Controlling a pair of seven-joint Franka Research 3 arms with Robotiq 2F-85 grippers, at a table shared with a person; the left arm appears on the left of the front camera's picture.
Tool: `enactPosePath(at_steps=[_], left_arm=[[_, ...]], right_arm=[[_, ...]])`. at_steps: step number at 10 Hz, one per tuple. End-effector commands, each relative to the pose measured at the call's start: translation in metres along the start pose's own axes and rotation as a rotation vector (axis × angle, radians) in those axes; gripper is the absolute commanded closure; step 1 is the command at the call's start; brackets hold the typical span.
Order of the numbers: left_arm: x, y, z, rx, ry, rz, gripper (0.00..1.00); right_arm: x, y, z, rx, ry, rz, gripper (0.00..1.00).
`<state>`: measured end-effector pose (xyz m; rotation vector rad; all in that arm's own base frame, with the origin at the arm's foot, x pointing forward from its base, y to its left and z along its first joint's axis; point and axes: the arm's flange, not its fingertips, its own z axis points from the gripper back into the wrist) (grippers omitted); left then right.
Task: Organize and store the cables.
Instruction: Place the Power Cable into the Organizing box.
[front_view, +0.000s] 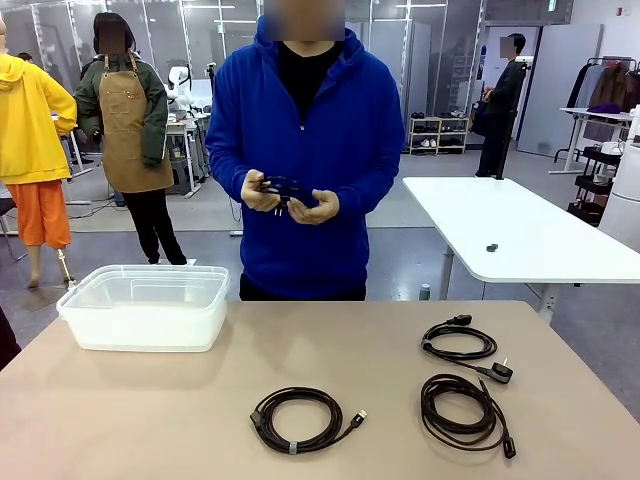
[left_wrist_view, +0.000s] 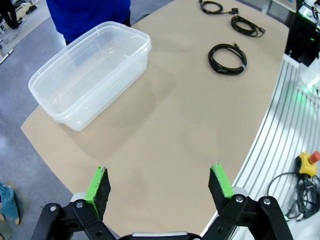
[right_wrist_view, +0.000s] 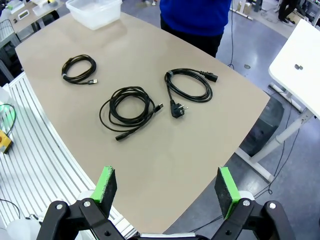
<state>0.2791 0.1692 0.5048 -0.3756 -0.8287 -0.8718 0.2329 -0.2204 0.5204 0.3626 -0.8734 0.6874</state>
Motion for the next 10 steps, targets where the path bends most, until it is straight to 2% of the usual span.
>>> enactPosePath(at_steps=[1, 4, 6, 8, 10], left_arm=[[-0.002, 0.000, 0.000, -0.014, -0.016, -0.014, 0.00], [-0.002, 0.000, 0.000, -0.014, -0.016, -0.014, 0.00], [-0.002, 0.000, 0.000, -0.014, -0.016, -0.014, 0.00], [-0.002, 0.000, 0.000, -0.014, -0.016, -0.014, 0.00], [-0.002, 0.000, 0.000, -0.014, -0.016, -0.014, 0.00]], right_arm=[[0.001, 0.000, 0.002, 0.004, -0.005, 0.019, 0.00], [0.001, 0.000, 0.000, -0.001, 0.001, 0.001, 0.00], [0.053, 0.005, -0.037, 0.015, 0.067, 0.013, 0.00], [0.115, 0.014, -0.084, -0.010, 0.185, -0.015, 0.00], [0.161, 0.020, -0.128, -0.053, 0.310, -0.063, 0.00]])
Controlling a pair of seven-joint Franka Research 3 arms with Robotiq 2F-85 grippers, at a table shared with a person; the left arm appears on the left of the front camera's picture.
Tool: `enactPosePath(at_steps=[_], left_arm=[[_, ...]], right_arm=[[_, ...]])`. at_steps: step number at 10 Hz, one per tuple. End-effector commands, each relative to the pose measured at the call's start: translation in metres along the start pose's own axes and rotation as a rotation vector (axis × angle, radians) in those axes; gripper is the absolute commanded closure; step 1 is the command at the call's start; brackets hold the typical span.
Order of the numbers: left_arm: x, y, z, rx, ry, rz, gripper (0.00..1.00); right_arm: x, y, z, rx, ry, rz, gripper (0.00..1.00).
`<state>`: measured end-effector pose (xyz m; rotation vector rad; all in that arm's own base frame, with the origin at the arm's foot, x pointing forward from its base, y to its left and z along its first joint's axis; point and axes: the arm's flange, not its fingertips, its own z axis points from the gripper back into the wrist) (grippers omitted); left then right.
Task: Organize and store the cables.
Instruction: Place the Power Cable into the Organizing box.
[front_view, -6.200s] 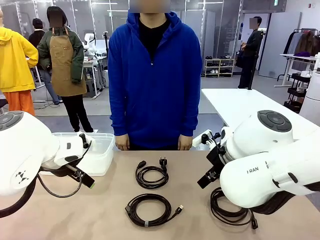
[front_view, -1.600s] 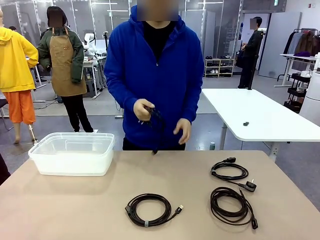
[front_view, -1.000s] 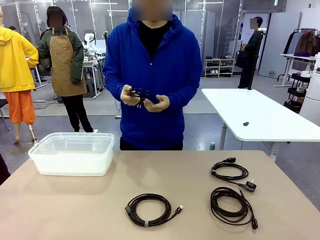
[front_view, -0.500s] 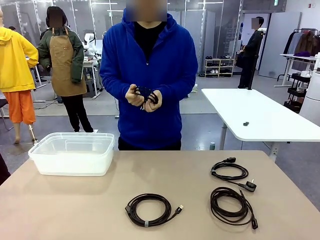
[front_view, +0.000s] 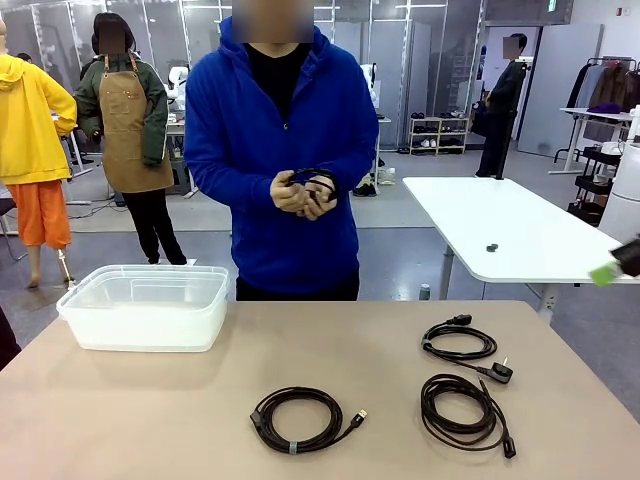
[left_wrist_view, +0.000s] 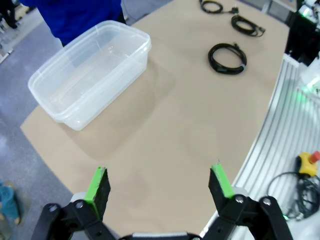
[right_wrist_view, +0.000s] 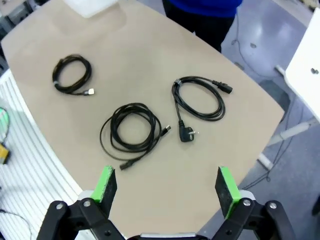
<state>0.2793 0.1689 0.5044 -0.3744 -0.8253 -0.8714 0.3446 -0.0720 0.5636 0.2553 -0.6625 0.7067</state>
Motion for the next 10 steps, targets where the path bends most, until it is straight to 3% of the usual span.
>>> enactPosePath(at_steps=[1, 5, 7, 10], left_arm=[[-0.002, 0.000, 0.001, -0.014, -0.019, -0.015, 0.00], [-0.002, 0.000, 0.001, -0.014, -0.019, -0.015, 0.00], [-0.002, 0.000, 0.001, -0.014, -0.019, -0.015, 0.00], [-0.002, 0.000, 0.001, -0.014, -0.019, -0.015, 0.00]], right_arm=[[0.046, -0.008, -0.022, -0.047, 0.152, -0.073, 0.00], [0.121, 0.014, -0.111, -0.067, 0.375, -0.159, 0.00], [0.127, 0.027, -0.168, -0.079, 0.469, -0.217, 0.00], [0.121, 0.053, -0.230, -0.163, 0.501, -0.265, 0.00]])
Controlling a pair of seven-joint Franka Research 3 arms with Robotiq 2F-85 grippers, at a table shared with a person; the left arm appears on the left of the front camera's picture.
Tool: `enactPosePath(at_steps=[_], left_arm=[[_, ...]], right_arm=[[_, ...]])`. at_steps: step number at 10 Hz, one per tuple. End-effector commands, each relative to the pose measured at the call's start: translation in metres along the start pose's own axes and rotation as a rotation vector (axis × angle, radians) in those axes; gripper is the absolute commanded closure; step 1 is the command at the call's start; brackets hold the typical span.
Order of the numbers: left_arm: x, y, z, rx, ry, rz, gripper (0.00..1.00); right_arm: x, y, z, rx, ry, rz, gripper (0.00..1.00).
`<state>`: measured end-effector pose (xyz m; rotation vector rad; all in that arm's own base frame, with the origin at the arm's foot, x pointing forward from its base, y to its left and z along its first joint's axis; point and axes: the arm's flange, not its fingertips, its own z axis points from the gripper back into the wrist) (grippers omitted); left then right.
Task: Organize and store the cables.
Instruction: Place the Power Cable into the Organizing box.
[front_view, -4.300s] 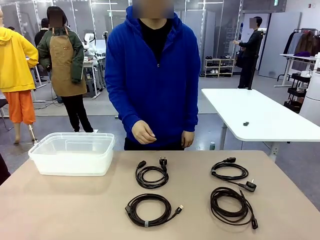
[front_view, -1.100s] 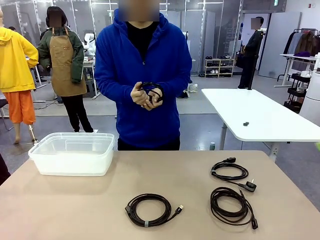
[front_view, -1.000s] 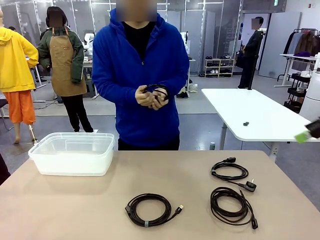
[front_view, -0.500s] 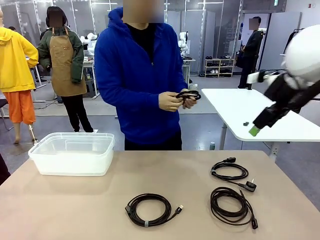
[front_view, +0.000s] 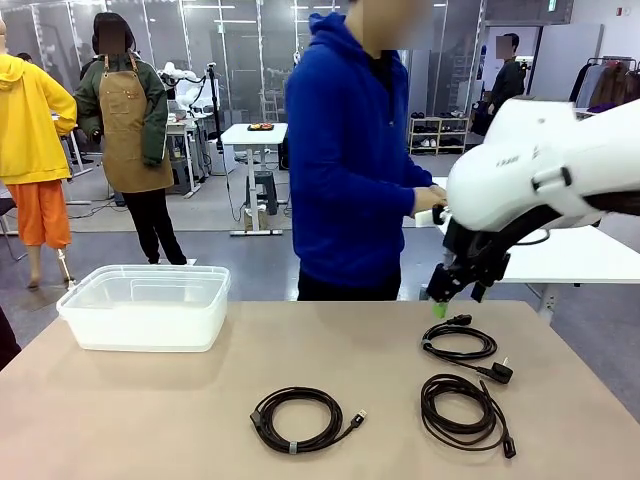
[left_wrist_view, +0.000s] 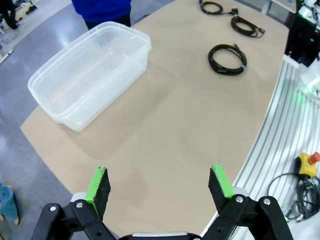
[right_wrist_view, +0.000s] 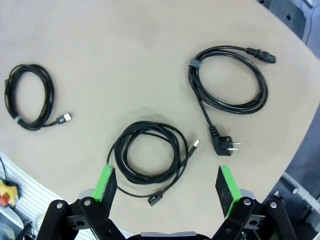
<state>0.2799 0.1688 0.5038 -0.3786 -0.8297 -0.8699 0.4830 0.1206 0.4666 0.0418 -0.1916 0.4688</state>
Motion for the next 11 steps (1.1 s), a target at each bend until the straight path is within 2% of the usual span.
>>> enactPosePath(at_steps=[1, 8, 9, 11], left_arm=[[-0.001, 0.000, 0.001, -0.013, -0.013, -0.016, 0.00], [-0.001, 0.000, 0.001, -0.013, -0.013, -0.016, 0.00], [-0.001, 0.000, 0.001, -0.013, -0.013, -0.016, 0.00], [-0.001, 0.000, 0.001, -0.013, -0.013, -0.016, 0.00]], right_arm=[[0.007, 0.011, -0.014, -0.037, 0.013, -0.033, 0.00], [0.004, 0.011, -0.020, -0.010, 0.027, -0.014, 0.00], [0.016, -0.004, -0.036, 0.043, 0.062, -0.097, 0.00], [0.045, -0.015, -0.071, 0.068, 0.073, -0.213, 0.00]])
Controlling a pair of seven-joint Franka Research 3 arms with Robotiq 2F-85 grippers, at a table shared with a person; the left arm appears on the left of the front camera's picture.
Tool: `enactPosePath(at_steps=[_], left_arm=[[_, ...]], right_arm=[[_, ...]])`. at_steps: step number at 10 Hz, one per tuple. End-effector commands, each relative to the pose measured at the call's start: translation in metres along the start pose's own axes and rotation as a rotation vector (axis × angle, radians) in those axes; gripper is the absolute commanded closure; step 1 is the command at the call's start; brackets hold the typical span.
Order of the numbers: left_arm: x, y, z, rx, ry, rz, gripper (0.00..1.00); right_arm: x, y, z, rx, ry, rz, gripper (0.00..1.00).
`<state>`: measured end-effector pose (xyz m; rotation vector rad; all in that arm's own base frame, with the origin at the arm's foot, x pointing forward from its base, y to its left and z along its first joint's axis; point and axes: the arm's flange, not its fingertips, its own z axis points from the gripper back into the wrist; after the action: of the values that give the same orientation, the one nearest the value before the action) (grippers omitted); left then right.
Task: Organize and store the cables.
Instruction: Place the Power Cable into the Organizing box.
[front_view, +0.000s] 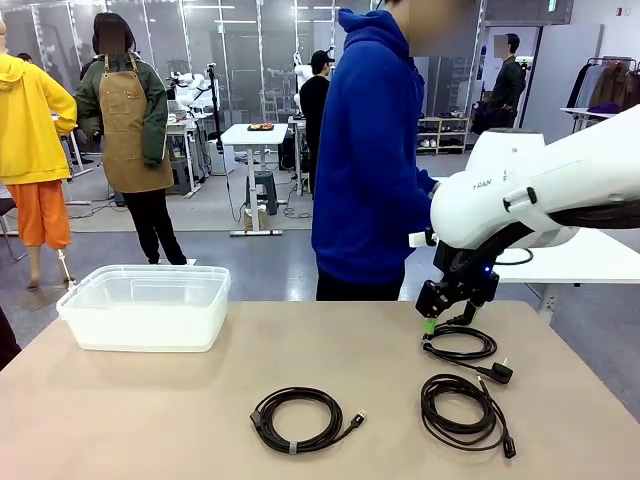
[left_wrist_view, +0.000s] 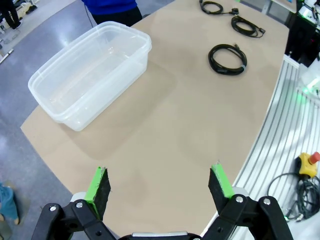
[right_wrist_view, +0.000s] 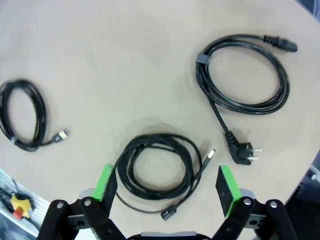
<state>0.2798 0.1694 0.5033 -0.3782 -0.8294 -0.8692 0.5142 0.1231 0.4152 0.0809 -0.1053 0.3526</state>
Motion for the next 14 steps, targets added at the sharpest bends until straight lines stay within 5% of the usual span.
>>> enactPosePath(at_steps=[1, 6, 13, 14], left_arm=[[-0.001, 0.000, 0.001, -0.013, -0.014, -0.017, 0.00], [-0.001, 0.000, 0.001, -0.013, -0.014, -0.017, 0.00], [-0.001, 0.000, 0.001, -0.013, -0.014, -0.017, 0.00], [-0.001, 0.000, 0.001, -0.013, -0.014, -0.017, 0.00]], right_arm=[[0.043, -0.003, -0.025, 0.025, 0.005, -0.141, 0.00], [0.094, -0.028, -0.081, -0.012, 0.058, -0.280, 0.00], [0.108, -0.036, -0.120, -0.032, 0.118, -0.331, 0.00], [0.110, -0.037, -0.124, -0.056, 0.121, -0.332, 0.21]])
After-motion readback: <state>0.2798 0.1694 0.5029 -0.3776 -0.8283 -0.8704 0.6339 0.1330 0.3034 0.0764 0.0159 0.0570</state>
